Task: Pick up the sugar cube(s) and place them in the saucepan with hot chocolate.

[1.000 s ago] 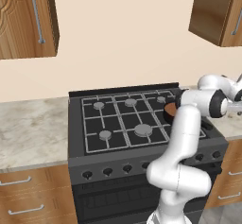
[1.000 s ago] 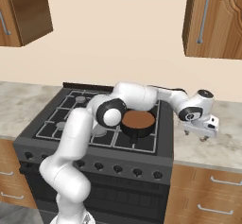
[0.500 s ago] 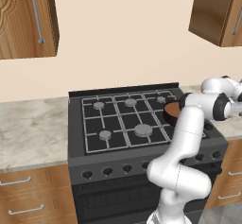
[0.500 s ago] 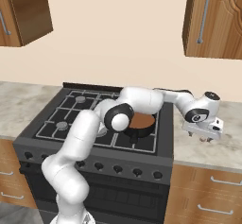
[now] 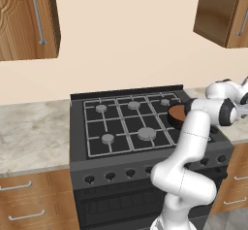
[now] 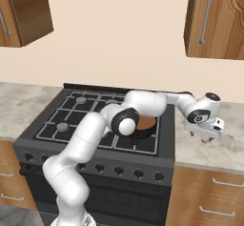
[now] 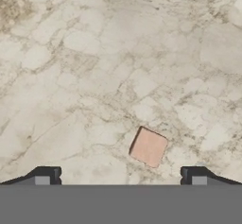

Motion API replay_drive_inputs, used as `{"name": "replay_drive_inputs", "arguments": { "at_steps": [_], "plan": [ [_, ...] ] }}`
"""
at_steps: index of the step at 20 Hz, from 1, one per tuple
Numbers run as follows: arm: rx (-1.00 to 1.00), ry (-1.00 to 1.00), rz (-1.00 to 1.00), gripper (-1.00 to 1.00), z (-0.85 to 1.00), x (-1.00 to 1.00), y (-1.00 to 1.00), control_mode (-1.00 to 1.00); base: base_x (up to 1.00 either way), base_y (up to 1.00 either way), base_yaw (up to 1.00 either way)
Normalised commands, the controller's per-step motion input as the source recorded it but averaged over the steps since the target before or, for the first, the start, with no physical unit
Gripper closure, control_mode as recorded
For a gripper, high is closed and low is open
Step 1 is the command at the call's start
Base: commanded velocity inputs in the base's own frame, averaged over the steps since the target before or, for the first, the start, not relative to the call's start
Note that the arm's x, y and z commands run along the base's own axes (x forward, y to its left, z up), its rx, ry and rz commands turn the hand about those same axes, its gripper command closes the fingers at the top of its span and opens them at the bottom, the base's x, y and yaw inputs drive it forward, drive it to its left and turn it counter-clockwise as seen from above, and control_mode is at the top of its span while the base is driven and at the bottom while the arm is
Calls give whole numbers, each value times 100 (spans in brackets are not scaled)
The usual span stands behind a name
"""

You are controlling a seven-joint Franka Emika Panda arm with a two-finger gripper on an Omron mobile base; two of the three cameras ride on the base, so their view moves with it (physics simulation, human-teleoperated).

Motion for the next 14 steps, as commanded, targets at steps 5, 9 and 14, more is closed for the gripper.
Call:
{"name": "replay_drive_inputs", "arguments": {
  "at_steps": [5, 9, 14],
  "plan": [
    [0, 0, 0, -100, -4, 0, -26, -100, 0, 0, 0],
    [0, 0, 0, -100, 0, 0, -9, -100, 0, 0, 0],
    [0, 0, 0, -100, -14, 3, 0, -100, 0, 0, 0]
  ]
}}
